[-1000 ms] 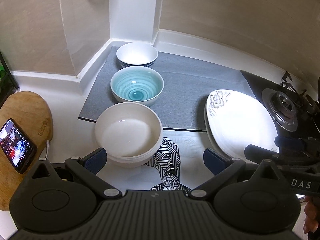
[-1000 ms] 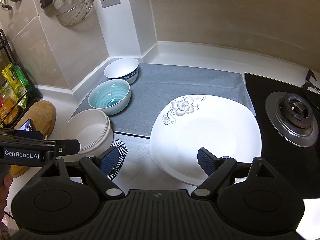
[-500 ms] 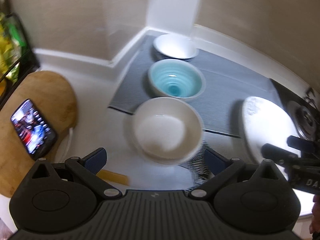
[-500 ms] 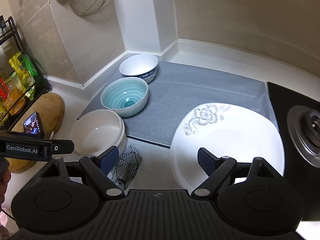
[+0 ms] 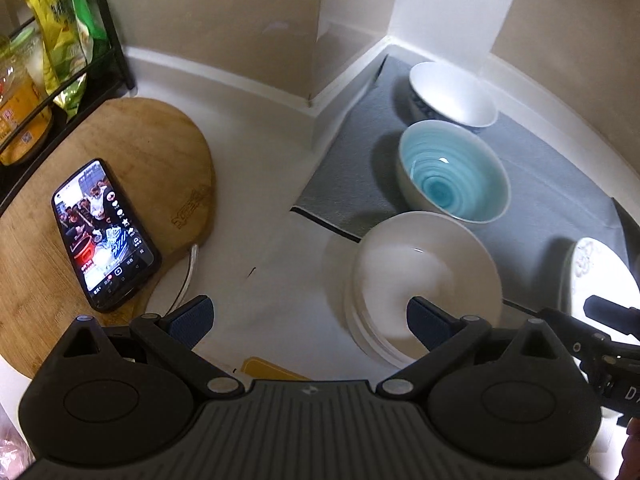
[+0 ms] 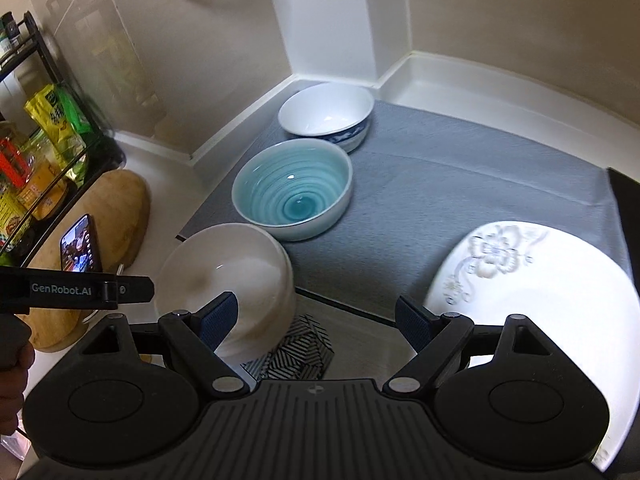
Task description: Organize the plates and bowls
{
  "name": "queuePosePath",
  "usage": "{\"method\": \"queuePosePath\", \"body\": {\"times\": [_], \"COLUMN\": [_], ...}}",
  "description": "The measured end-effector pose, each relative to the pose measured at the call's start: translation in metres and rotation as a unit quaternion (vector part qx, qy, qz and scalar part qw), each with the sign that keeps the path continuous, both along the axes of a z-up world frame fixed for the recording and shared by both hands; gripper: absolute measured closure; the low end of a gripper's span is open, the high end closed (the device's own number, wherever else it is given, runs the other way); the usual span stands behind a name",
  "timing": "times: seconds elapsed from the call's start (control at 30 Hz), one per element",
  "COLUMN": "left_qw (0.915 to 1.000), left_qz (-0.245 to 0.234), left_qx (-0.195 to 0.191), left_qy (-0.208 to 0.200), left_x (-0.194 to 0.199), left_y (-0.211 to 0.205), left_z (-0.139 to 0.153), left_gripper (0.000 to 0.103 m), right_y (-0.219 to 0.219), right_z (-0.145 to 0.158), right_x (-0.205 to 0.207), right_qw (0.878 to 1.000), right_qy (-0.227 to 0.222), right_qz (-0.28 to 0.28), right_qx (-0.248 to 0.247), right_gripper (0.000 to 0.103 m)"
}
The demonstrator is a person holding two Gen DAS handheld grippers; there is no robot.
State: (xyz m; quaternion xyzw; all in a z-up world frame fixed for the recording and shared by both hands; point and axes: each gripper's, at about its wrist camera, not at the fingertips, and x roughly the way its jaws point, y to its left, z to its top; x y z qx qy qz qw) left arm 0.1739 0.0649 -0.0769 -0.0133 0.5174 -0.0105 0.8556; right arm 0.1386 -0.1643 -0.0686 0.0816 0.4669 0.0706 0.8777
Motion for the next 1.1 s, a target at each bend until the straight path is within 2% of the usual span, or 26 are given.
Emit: {"method": "queuePosePath", "body": {"times": [0.67,0.73,0.77,0.8,0.83,0.9,0.93,0.97,1.1], "left_qw": [0.9990,0.9989,0.9989,0.9991,0.9994,0.9995,0.9994,0.9991,0.9980], "left_qz": [0.012,0.012,0.012,0.010,0.009,0.006,0.005,0.005,-0.019], "left_qx": [0.014,0.012,0.011,0.009,0.006,-0.003,-0.013,-0.023,-0.043], "left_qy": [0.042,0.043,0.045,0.040,0.034,0.030,0.033,0.035,0.041], "left_x": [0.033,0.035,0.035,0.035,0.034,0.034,0.034,0.034,0.029], "left_y": [-0.009,-0.009,-0.010,-0.011,-0.011,-0.012,-0.012,-0.012,-0.016], "left_z": [-0.037,-0.040,-0.042,-0.043,-0.043,-0.044,-0.045,-0.046,-0.047], "left_gripper": [0.000,0.000,0.000,0.004,0.008,0.032,0.038,0.047,0.067], "right_y": [0.013,0.015,0.016,0.017,0.019,0.021,0.021,0.022,0.026], "right_z": [-0.036,-0.038,-0.039,-0.041,-0.043,-0.049,-0.051,-0.052,-0.050], "right_x": [0.045,0.048,0.048,0.048,0.049,0.051,0.051,0.050,0.047], "right_qw": [0.998,0.998,0.998,0.997,0.997,0.995,0.995,0.994,0.994], "right_qy": [0.055,0.056,0.057,0.057,0.059,0.073,0.077,0.079,0.078], "right_qz": [0.026,0.031,0.038,0.045,0.053,0.057,0.058,0.061,0.072], "right_qx": [0.009,0.013,0.014,0.016,0.018,0.027,0.034,0.038,0.034], "right_gripper": [0.016,0.019,0.031,0.051,0.061,0.074,0.078,0.084,0.084]}}
